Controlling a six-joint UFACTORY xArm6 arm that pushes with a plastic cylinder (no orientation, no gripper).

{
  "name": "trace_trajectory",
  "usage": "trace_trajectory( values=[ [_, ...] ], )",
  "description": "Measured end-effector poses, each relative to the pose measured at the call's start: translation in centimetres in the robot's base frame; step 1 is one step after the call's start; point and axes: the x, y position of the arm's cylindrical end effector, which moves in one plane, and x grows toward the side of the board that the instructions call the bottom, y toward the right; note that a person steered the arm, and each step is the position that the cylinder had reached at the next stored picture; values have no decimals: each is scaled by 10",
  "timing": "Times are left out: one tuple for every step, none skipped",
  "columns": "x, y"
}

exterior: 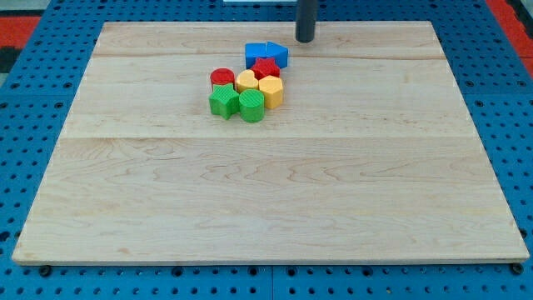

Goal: Push the blue cube to the top of the yellow heart

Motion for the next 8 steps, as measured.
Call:
trace_trajectory(
  values=[
    [5,-16],
    [5,-45],
    [5,-61],
    [5,-75],
    [6,-86],
    [16,-83],
    [25,-48],
    [49,-49]
  ],
)
